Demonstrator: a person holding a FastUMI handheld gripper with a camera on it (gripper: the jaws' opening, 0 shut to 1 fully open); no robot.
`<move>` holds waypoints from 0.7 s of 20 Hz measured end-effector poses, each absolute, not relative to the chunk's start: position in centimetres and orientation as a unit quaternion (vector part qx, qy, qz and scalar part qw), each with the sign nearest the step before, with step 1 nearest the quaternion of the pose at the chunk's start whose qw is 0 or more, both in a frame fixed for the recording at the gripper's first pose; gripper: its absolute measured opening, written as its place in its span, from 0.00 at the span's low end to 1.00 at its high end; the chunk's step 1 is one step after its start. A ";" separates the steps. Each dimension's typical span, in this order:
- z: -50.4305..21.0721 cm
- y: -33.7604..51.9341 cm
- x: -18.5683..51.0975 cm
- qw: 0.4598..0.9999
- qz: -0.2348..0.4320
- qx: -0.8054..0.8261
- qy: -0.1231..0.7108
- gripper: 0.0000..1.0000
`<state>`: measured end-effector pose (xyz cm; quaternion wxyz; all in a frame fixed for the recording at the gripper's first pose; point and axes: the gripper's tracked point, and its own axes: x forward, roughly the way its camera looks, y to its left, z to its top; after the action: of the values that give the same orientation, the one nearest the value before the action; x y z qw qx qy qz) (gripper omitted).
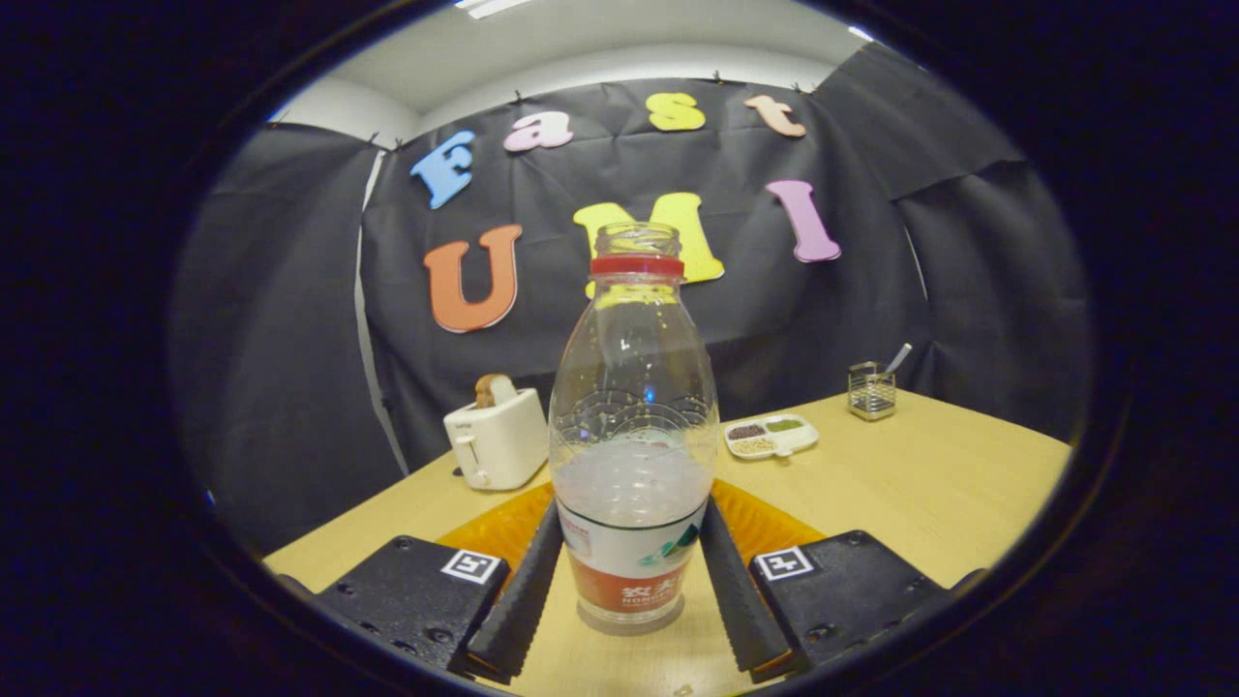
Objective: Take the bottle from table, then pour the juice into the cup, finally place the bottle on the coaster
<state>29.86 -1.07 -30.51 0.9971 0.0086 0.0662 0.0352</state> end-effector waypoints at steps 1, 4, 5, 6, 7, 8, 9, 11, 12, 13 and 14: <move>-31.6 -0.3 30.6 0.996 0.043 -0.011 0.074 0.81; -34.3 1.0 31.7 0.993 0.054 -0.055 0.084 0.81; -35.0 1.2 32.0 0.993 0.055 -0.056 0.086 0.81; -35.6 1.3 32.2 0.993 0.054 -0.054 0.089 0.82; -36.0 1.2 32.4 0.993 0.047 -0.052 0.090 0.81; -36.1 0.9 32.3 0.994 0.036 -0.049 0.085 0.81; -35.9 0.5 32.2 0.996 0.026 -0.048 0.076 0.81; -36.0 -0.1 32.1 0.996 0.012 -0.050 0.074 0.82; -36.2 0.0 32.2 0.996 0.015 -0.048 0.075 0.82; -36.4 0.0 32.2 0.996 0.015 -0.047 0.079 0.83; -36.7 0.1 32.2 0.996 0.015 -0.041 0.083 0.83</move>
<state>32.20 0.09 -36.66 0.9956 -0.0414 0.0827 0.0152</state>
